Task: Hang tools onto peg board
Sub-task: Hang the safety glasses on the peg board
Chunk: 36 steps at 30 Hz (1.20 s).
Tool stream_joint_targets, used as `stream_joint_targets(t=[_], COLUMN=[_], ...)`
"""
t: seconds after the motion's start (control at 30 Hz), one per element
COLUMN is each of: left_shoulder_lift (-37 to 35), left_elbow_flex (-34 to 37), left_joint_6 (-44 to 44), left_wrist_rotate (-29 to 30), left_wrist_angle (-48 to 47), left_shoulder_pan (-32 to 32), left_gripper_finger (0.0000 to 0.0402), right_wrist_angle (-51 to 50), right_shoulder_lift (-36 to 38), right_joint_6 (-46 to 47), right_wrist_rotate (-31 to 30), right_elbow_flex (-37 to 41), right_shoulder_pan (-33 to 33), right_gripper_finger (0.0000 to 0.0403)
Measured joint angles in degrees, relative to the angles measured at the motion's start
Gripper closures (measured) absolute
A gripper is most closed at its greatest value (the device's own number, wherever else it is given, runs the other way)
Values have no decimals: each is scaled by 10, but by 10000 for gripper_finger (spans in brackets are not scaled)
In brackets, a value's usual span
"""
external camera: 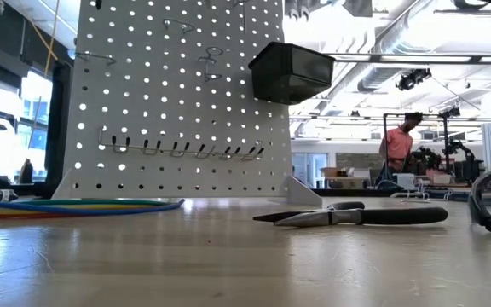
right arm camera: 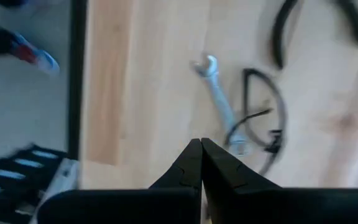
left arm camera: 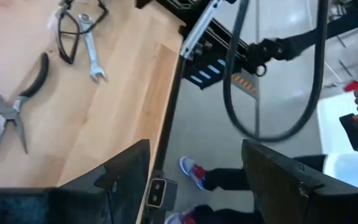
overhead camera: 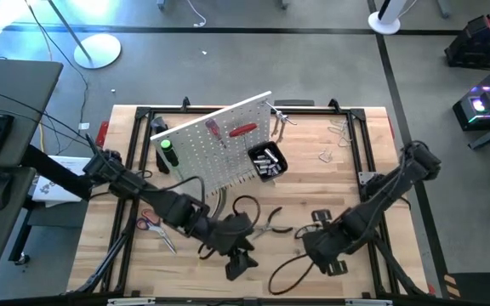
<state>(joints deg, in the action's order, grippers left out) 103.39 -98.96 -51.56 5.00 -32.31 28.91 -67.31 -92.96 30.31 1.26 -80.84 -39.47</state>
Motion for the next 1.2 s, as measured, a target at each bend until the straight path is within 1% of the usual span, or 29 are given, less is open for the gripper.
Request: stream_joint_targets(t=[0.13,0.3,0.37,0.43,0.53,0.7,0.8,0.93,1.1,1.2], left_shoulder_lift=[0,0,0,0,0,0,0,-1,-17,-43], left_elbow_flex=[0,0,0,0,0,0,0,0,0,0], left_joint_6=[-22,-42,-50,-55,-68,-83,-88,-89,-113,-136], left_wrist_rotate=[23,35,47,59,62,66,66,63,43,64], left_wrist_angle=[5,26,26,25,26,22,22,22,25,29], left_shoulder_pan=[7,12,17,21,25,29,32,48,88,116], left_gripper_finger=[154,154,154,154,154,154,154,154,154,154], right_wrist_angle=[78,102,99,100,99,94,74,72,130,173], right_shoulder_lift=[26,28,27,27,28,36,36,34,34,35], right_joint_6=[72,166,192,201,188,128,97,85,69,67], right_wrist_rotate=[18,10,12,18,21,-56,-87,-74,-49,-49], right_elbow_flex=[87,193,233,253,243,180,179,227,273,293], right_shoulder_pan=[-3,3,17,38,55,53,60,82,91,91], right_gripper_finger=[403,398,385,362,320,252,228,218,217,217])
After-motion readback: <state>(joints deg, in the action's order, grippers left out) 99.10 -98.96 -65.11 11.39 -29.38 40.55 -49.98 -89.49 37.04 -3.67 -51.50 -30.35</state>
